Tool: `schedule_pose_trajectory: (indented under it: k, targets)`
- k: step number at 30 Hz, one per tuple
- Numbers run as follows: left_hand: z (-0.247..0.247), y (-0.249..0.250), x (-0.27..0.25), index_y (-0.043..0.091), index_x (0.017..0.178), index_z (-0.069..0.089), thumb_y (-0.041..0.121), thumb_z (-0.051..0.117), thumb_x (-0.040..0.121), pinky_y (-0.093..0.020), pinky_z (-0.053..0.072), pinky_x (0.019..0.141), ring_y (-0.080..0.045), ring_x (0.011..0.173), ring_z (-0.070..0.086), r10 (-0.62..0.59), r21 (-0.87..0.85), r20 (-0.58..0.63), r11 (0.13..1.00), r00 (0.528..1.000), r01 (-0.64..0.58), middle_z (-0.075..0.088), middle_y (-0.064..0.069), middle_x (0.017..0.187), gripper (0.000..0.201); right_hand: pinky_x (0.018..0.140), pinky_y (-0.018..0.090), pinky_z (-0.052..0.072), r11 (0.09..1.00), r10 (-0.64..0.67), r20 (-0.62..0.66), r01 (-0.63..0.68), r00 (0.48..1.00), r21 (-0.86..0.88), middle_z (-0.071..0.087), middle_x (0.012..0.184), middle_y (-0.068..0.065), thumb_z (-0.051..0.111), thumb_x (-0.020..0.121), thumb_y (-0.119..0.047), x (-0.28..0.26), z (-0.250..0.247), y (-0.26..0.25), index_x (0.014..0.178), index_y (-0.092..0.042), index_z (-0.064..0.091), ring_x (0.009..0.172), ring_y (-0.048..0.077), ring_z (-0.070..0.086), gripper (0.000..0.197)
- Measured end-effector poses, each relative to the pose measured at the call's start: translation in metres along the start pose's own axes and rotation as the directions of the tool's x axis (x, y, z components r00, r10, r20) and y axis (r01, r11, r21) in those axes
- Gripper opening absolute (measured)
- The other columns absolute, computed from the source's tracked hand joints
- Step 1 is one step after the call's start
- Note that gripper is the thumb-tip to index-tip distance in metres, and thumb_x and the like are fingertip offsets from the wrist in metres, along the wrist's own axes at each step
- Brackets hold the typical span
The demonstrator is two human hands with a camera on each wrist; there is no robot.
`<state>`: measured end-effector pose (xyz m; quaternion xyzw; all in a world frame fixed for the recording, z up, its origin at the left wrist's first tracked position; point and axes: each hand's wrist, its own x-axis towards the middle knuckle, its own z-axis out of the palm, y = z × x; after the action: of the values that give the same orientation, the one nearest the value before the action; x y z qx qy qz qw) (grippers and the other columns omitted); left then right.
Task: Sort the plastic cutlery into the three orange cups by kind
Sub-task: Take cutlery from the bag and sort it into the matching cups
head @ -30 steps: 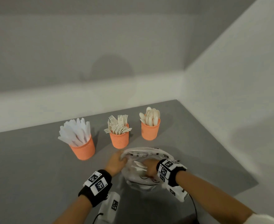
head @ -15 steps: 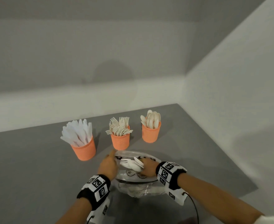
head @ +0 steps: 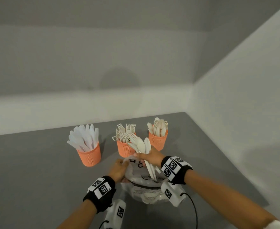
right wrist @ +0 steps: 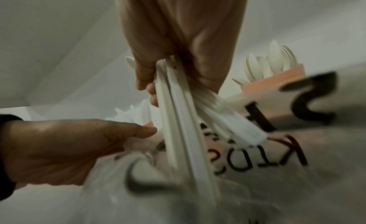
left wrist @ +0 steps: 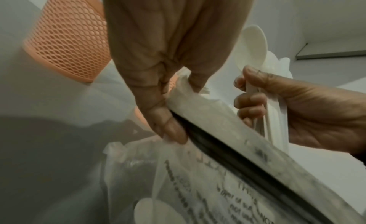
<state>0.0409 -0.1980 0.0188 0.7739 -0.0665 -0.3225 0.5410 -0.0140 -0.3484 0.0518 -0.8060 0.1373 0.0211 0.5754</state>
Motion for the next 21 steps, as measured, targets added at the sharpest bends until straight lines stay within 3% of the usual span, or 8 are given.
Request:
schedule_pose_trajectory:
  k: [2, 4, 8, 11, 13, 15, 18, 21]
  targets:
    - [-0.004, 0.005, -0.003, 0.005, 0.096, 0.05, 0.031, 0.038, 0.099, -0.029, 0.054, 0.043, -0.023, 0.063, 0.064, -0.041, -0.016, 0.092, 0.999, 0.995, 0.043, 0.059, -0.013, 0.086, 0.029, 0.05, 0.012, 0.043, 0.999, -0.021, -0.017, 0.022, 1.0, 0.048, 0.055, 0.049, -0.009, 0.066, 0.086, -0.017, 0.006, -0.002, -0.006, 0.082, -0.002, 0.059, 0.042, -0.001, 0.051, 0.016]
    - [-0.01, 0.009, -0.005, 0.002, 0.106, 0.052, 0.038, 0.034, 0.098, -0.029, 0.054, 0.045, -0.02, 0.056, 0.062, -0.089, 0.008, 0.194, 0.996, 0.977, 0.089, 0.059, -0.012, 0.08, 0.04, 0.047, 0.01, 0.042, 0.993, -0.018, -0.051, 0.023, 0.999, 0.113, 0.057, 0.052, -0.01, 0.067, 0.085, -0.015, 0.009, -0.004, -0.014, 0.076, -0.013, 0.058, 0.042, -0.003, 0.052, 0.012]
    - [-0.022, 0.015, -0.009, 0.003, 0.128, 0.045, 0.05, 0.031, 0.096, -0.045, 0.055, 0.074, -0.039, 0.095, 0.06, -0.179, 0.193, 0.236, 0.972, 0.955, 0.135, 0.054, -0.016, 0.101, 0.059, 0.043, 0.012, 0.042, 0.959, 0.022, -0.113, 0.011, 0.993, 0.284, 0.057, 0.044, -0.011, 0.069, 0.082, -0.009, 0.018, -0.003, -0.027, 0.077, -0.014, 0.059, 0.039, -0.002, 0.052, 0.012]
    - [-0.027, 0.024, -0.009, 0.01, 0.114, 0.056, 0.043, 0.031, 0.098, -0.026, 0.045, 0.068, -0.021, 0.091, 0.052, -0.007, 0.255, 0.126, 0.967, 0.992, -0.025, 0.057, -0.011, 0.109, 0.045, 0.048, 0.015, 0.044, 0.942, -0.024, -0.167, 0.078, 0.986, 0.326, 0.061, 0.052, -0.01, 0.073, 0.078, -0.009, 0.022, 0.003, -0.04, 0.081, -0.013, 0.061, 0.046, -0.001, 0.056, 0.013]
    - [-0.031, 0.03, -0.008, 0.008, 0.097, 0.061, 0.028, 0.034, 0.1, -0.022, 0.039, 0.064, -0.016, 0.076, 0.049, 0.126, 0.025, -0.054, 0.992, 0.991, -0.124, 0.058, -0.009, 0.093, 0.034, 0.05, 0.015, 0.046, 0.926, -0.064, -0.201, 0.133, 0.978, 0.353, 0.062, 0.055, -0.01, 0.073, 0.078, -0.008, 0.021, 0.008, -0.051, 0.078, -0.013, 0.061, 0.05, 0.002, 0.058, 0.013]
    - [-0.037, 0.036, -0.01, 0.004, 0.091, 0.061, 0.022, 0.032, 0.101, -0.024, 0.043, 0.067, -0.016, 0.072, 0.052, 0.073, -0.285, -0.123, 0.953, 0.99, -0.106, 0.059, -0.008, 0.083, 0.035, 0.047, 0.013, 0.045, 0.902, -0.098, -0.232, 0.185, 0.968, 0.39, 0.059, 0.05, -0.01, 0.068, 0.082, -0.004, 0.016, 0.014, -0.064, 0.073, -0.013, 0.058, 0.044, 0.001, 0.056, 0.015]
    - [-0.044, 0.039, -0.019, -0.002, 0.095, 0.059, 0.029, 0.028, 0.101, -0.032, 0.048, 0.077, -0.024, 0.082, 0.057, -0.065, -0.578, 0.051, 0.812, 0.997, 0.083, 0.061, -0.015, 0.088, 0.044, 0.043, 0.017, 0.045, 0.845, -0.116, -0.289, 0.247, 0.95, 0.475, 0.054, 0.045, -0.003, 0.065, 0.084, -0.002, 0.018, 0.026, -0.08, 0.07, -0.01, 0.056, 0.036, 0.005, 0.048, 0.018]
    - [-0.047, 0.04, -0.026, -0.007, 0.112, 0.054, 0.044, 0.024, 0.099, -0.037, 0.047, 0.086, -0.029, 0.092, 0.057, -0.136, -0.637, 0.194, 0.736, 0.972, 0.23, 0.06, -0.022, 0.099, 0.06, 0.049, 0.023, 0.05, 0.845, -0.102, -0.371, 0.277, 0.923, 0.457, 0.057, 0.054, 0.004, 0.069, 0.082, -0.01, 0.026, 0.041, -0.085, 0.075, -0.008, 0.059, 0.042, 0.008, 0.054, 0.013]
